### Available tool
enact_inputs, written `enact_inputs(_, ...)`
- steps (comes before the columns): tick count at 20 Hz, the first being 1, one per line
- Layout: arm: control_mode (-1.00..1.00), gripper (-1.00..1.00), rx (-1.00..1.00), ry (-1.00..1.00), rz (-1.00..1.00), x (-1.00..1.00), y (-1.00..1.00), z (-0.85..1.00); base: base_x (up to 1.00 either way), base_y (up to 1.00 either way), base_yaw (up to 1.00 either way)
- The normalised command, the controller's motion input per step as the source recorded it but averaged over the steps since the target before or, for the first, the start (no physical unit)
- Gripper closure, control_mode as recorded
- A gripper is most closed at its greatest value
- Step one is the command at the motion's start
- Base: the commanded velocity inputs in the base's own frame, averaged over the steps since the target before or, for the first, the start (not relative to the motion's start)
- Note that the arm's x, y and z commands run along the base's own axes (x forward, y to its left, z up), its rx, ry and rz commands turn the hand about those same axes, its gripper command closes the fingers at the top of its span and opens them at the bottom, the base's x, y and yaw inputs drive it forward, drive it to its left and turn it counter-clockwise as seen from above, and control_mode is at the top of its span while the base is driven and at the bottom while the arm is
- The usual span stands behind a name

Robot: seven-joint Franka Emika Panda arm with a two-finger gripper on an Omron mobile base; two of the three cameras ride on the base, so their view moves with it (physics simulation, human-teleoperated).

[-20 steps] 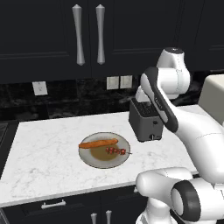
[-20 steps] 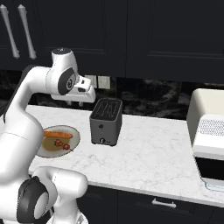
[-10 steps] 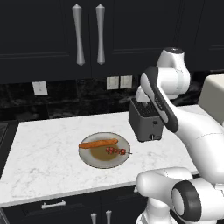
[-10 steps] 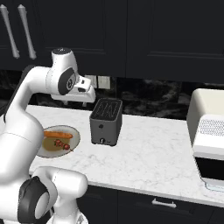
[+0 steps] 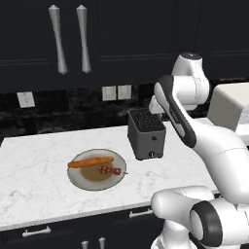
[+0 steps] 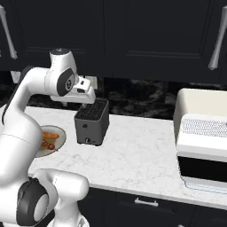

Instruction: Pick up the kebab skewer and baguette bread, and place them inside the toaster oven. Close the toaster oven door and start by setting the timer.

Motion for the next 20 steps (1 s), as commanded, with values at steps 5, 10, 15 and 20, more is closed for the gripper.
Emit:
enact_inputs(5,1.0,-1.0,0.0,0.0,0.0,0.0,0.0,0.0,0.0,-0.93,-0.01)
enact_inputs(10,1.0,-1.0,0.0,0.0,0.0,0.0,0.0,0.0,0.0,-0.77,0.0)
enact_inputs(15,1.0,-1.0,0.0,0.0,0.0,0.0,0.0,0.0,0.0,-0.19,0.0)
enact_inputs(20,1.0,-1.0,0.0,0.0,0.0,0.0,0.0,0.0,0.0,0.0,0.0)
